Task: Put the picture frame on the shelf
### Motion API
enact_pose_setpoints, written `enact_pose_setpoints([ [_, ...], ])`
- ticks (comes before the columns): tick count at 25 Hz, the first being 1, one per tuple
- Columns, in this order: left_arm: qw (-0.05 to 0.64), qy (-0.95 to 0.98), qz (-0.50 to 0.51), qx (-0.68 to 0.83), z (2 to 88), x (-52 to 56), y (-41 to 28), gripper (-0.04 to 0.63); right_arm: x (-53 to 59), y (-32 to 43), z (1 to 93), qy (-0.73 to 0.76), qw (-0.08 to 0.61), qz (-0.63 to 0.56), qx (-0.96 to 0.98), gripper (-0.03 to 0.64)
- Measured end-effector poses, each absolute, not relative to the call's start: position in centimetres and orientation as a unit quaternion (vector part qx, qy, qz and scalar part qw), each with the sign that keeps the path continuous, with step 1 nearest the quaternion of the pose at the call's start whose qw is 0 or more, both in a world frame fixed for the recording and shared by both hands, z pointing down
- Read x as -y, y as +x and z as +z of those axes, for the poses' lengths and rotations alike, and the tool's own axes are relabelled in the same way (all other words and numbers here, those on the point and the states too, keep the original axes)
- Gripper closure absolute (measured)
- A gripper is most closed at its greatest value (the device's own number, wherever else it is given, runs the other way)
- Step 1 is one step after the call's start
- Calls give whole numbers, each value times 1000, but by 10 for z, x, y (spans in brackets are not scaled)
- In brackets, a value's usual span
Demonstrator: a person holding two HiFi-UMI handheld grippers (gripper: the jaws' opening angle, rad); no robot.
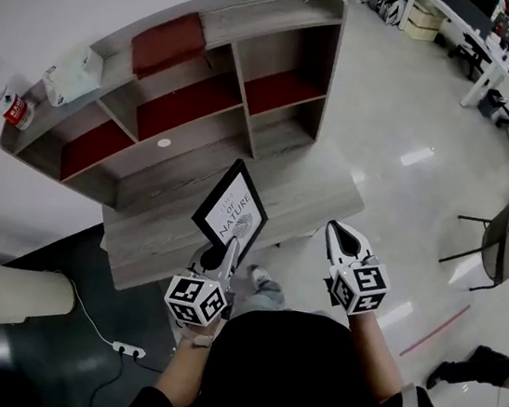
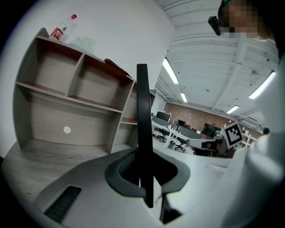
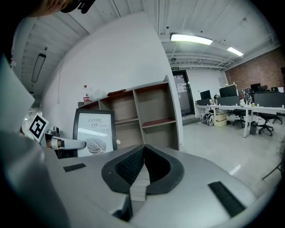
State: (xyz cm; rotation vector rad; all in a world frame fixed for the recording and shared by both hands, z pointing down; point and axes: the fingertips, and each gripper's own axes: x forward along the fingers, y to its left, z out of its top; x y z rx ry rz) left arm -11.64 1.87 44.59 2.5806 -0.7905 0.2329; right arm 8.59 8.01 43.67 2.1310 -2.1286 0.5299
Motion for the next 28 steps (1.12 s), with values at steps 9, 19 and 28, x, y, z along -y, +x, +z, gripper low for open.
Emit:
enact_pose_setpoints([
  [9, 232, 933, 97, 256, 466, 62, -84, 558, 31, 94, 439, 687, 50, 177, 703, 620],
  [19, 247, 925, 113, 264, 501, 109, -57, 558, 96, 105, 463, 660, 81, 198, 720, 620],
  [28, 264, 894, 113, 345, 534, 134, -20, 558, 144, 124, 478, 573, 130, 202, 783, 620],
])
